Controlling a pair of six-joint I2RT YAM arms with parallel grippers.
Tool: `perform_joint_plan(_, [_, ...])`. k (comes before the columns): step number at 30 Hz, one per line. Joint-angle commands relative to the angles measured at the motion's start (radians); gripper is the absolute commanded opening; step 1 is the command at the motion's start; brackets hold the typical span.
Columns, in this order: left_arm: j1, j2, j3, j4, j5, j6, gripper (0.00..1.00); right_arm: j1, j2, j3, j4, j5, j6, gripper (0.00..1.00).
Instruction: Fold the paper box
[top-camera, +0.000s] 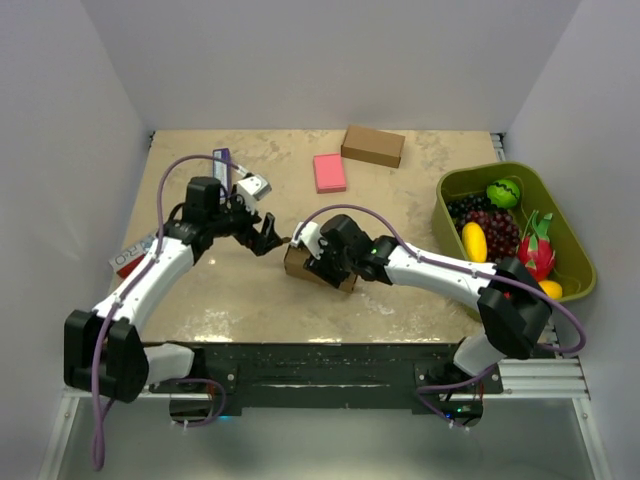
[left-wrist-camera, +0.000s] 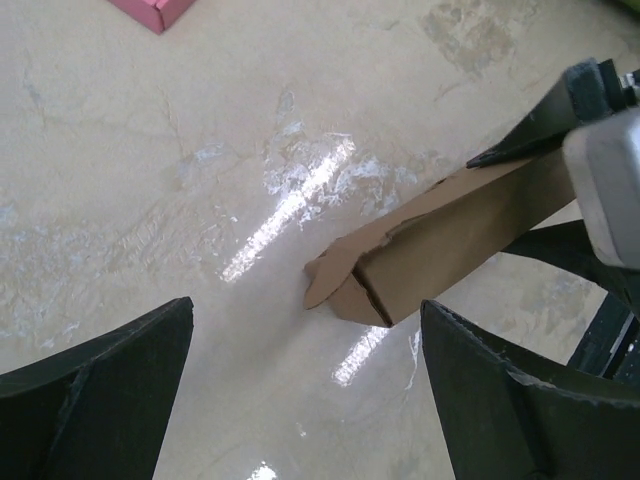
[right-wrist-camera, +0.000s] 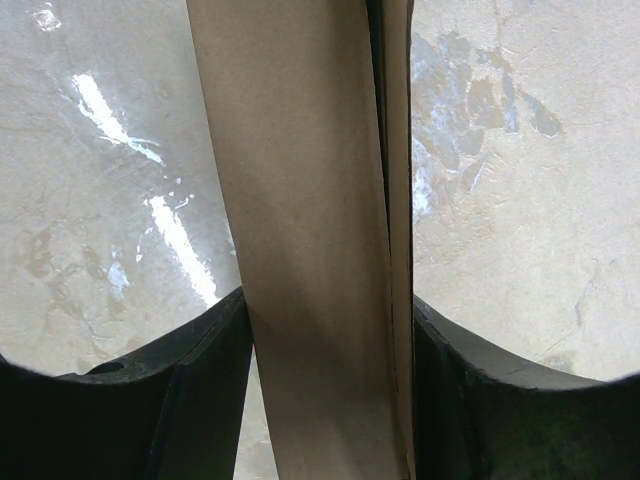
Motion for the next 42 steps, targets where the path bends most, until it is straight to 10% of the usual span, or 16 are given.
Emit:
perform_joint_plan(1, [0.026,-0.163,-0.125,0.098,0.053,0.029,1.0,-0.008,-0.031,0.02,-0.003,-0.028,-0.02,0.57])
perform_joint_plan(23, [0.013,0.028,-0.055,0.091,0.073,0.018,0.8,-0.008,-0.033,0.026,-0.003,-0.123,-0.01,0.56])
perform_joint_plan(42, [-0.029,0.084,-0.044,0.104,0.108,-0.003,0.34,-0.008,-0.016,0.033,-0.005,-0.134,-0.009,0.55])
